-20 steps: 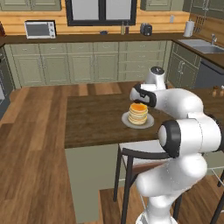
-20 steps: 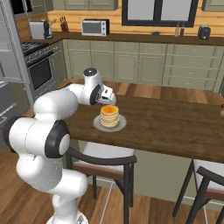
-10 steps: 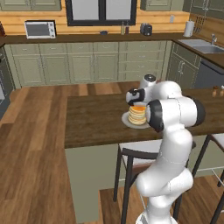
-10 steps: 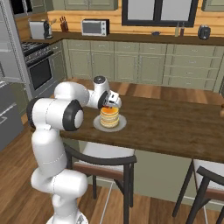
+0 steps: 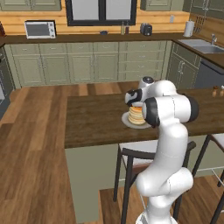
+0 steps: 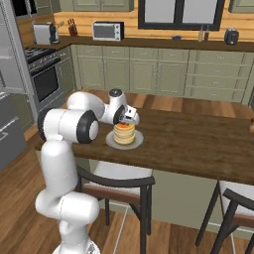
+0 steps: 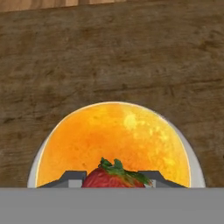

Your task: Take the strawberry from the fridge and place it on top of the pancake, located on the dining counter.

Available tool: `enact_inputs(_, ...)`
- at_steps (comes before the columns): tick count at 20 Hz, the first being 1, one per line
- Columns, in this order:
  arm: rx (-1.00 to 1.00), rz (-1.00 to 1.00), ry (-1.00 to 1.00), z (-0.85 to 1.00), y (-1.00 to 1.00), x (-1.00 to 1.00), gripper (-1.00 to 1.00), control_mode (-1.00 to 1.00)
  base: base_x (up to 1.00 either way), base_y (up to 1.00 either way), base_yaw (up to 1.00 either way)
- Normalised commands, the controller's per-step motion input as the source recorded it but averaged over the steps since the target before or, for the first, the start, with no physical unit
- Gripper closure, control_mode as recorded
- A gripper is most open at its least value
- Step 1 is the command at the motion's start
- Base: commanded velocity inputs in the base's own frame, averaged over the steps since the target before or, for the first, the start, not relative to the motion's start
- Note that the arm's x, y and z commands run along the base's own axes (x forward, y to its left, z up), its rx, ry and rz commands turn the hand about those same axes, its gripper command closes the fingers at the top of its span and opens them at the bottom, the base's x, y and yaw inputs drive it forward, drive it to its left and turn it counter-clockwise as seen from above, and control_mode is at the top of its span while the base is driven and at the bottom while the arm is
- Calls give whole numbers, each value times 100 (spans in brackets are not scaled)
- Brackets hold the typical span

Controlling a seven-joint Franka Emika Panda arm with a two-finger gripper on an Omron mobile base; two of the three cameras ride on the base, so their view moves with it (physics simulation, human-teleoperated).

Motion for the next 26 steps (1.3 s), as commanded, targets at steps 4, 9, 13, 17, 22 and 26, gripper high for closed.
enact_inputs(4, 0, 0, 1, -10, 0, 9, 100, -100, 0, 0, 0)
enact_inputs(9, 0, 0, 1, 0, 0, 15, 100, -100, 0, 0, 0)
enact_inputs(13, 0, 0, 0, 0, 0, 19, 100, -100, 0, 0, 0)
enact_inputs(17, 0, 0, 0, 0, 0, 0, 100, -100, 0, 0, 0)
enact_inputs(22, 0, 0, 6, -11, 0, -15, 100, -100, 0, 0, 0)
enact_inputs(26, 0, 0, 8, -16, 0, -11, 100, -100, 0, 0, 0)
